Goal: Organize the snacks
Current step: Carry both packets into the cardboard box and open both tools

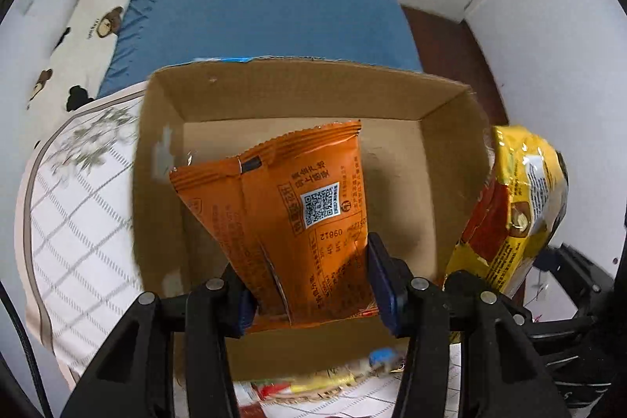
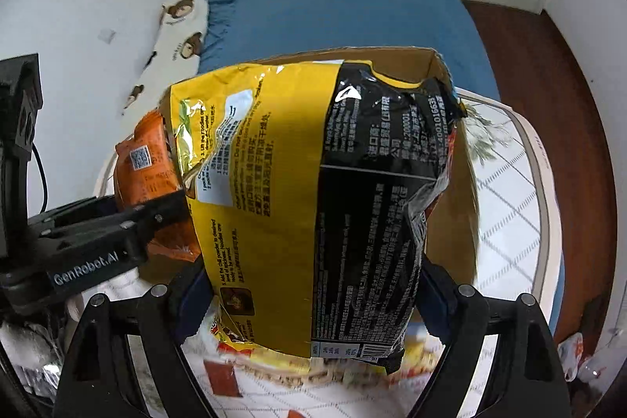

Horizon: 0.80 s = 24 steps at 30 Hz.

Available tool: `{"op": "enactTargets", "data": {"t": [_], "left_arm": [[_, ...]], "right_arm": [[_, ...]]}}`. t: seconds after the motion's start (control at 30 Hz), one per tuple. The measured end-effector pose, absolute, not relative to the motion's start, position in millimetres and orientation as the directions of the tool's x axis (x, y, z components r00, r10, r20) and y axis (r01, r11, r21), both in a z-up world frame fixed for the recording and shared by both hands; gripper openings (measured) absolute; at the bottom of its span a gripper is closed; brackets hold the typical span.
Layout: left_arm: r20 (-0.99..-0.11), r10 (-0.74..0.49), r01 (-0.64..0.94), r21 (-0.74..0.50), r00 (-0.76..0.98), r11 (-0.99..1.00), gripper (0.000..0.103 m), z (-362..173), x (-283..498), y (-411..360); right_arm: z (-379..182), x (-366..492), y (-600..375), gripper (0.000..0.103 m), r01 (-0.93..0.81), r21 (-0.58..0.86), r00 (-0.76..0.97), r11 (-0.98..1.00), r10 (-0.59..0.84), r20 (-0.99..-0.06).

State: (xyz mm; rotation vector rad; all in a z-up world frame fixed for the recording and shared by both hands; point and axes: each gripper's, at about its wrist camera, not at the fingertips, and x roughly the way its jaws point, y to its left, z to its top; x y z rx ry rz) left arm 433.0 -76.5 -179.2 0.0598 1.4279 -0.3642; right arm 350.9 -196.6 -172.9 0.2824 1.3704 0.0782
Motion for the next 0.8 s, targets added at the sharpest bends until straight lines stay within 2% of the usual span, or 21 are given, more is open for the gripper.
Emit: {"op": "enactTargets", "data": {"t": [0.27, 0.53, 0.6, 0.67, 0.73, 0.8], "left_arm": [[-0.984, -0.169, 0.259, -0.177, -0.053, 0.949, 0.046, -245.4, 489.7, -91.5], [-0.983, -0.145, 0.283, -0.171, -0.111, 0.944, 0.048, -269.6, 506.2, -102.1], [-0.984, -0.136, 0.264, -0.162, -0.114, 0.951, 0.055, -271.5, 513.4, -101.7], [-0.982, -0.147, 0.258, -0.173, -0.117, 0.951, 0.079, -271.7, 513.9, -101.2], [-0.985, -0.136, 0.253, -0.159, -0.105, 0.954, 0.085, -270.4, 513.8, -99.1], [-0.985, -0.141, 0.249, -0.162, -0.102, 0.955, 0.085, -269.0, 512.5, -96.2]], "right_arm": [[-262.7, 429.3, -198.1, 0.089, 0.113, 0.210, 0.047, 0.971, 0.205, -0.978], [-318.1, 450.5, -204.9, 0.090, 0.084, 0.216, -0.060, 0.973, 0.221, -0.973], [-323.2, 455.5, -207.4, 0.093, 0.080, 0.215, -0.059, 0.973, 0.220, -0.974], [-322.0, 463.5, -208.4, 0.098, 0.083, 0.209, -0.046, 0.974, 0.213, -0.976], [-319.8, 464.6, -211.5, 0.098, 0.082, 0.206, -0.037, 0.975, 0.210, -0.977], [-317.3, 463.8, -214.1, 0.098, 0.077, 0.196, -0.027, 0.978, 0.198, -0.980]]}}
